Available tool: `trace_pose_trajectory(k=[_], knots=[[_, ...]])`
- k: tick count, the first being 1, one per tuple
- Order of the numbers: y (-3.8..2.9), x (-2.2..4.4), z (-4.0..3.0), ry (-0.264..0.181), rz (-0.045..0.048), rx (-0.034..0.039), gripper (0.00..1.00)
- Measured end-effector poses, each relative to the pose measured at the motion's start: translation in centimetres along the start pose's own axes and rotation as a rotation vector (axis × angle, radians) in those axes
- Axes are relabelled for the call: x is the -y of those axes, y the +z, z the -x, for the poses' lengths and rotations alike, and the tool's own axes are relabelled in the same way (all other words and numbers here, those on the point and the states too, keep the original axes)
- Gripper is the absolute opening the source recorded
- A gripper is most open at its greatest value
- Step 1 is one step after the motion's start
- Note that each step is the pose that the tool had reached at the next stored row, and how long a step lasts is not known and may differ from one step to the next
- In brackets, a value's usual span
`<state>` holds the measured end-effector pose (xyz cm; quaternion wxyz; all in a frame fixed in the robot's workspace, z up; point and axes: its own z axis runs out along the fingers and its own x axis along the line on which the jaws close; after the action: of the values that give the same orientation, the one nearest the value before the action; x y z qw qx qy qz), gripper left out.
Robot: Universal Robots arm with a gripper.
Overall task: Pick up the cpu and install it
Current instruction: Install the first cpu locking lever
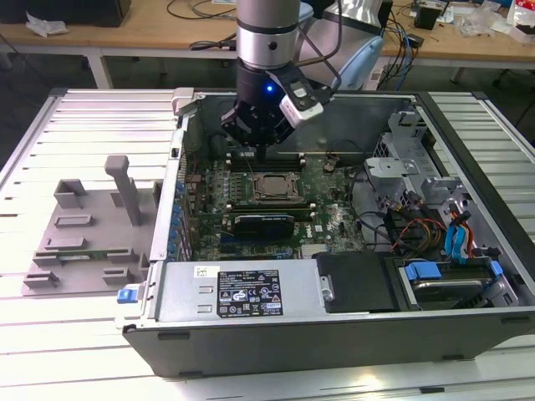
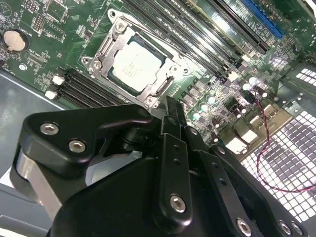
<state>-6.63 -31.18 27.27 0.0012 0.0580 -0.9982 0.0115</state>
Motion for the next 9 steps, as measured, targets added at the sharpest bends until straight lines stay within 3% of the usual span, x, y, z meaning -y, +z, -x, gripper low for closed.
trace_pose_trajectory(k=[9], knots=[[0.13,-0.19,-0.58,0.000,0.0001,0.0001,0.11]])
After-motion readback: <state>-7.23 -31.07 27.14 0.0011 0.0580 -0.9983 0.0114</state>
